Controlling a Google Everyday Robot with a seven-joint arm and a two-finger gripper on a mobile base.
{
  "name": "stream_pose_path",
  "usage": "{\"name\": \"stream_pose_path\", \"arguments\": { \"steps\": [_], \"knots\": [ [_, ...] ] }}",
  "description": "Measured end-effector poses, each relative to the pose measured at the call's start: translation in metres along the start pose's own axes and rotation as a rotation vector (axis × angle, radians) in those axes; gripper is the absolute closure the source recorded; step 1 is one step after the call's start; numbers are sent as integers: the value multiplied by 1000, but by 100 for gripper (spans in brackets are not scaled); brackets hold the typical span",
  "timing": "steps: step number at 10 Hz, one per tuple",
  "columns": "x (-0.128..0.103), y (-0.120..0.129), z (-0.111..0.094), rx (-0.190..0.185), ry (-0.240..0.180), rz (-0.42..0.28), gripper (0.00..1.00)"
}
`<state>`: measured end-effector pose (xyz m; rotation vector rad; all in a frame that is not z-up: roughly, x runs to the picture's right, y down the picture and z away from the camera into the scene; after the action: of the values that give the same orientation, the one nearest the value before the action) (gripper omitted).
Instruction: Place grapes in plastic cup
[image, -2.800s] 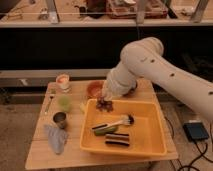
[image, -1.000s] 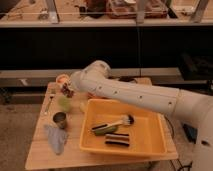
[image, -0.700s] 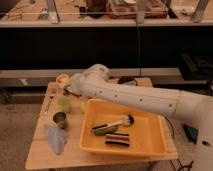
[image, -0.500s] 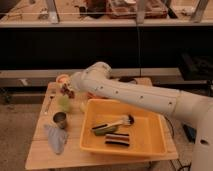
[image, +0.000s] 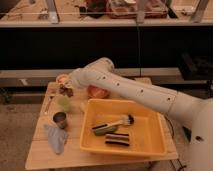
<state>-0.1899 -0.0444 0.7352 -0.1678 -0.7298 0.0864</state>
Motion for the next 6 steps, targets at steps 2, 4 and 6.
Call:
{"name": "stream_pose_path", "arguments": {
  "steps": [2, 4, 6],
  "knots": [
    [-4, -1, 4, -42, 5, 5, 90],
    [-5, -2, 6, -83, 7, 13, 90],
    [-5, -2, 8, -109, 0, 23, 90]
  ]
}}
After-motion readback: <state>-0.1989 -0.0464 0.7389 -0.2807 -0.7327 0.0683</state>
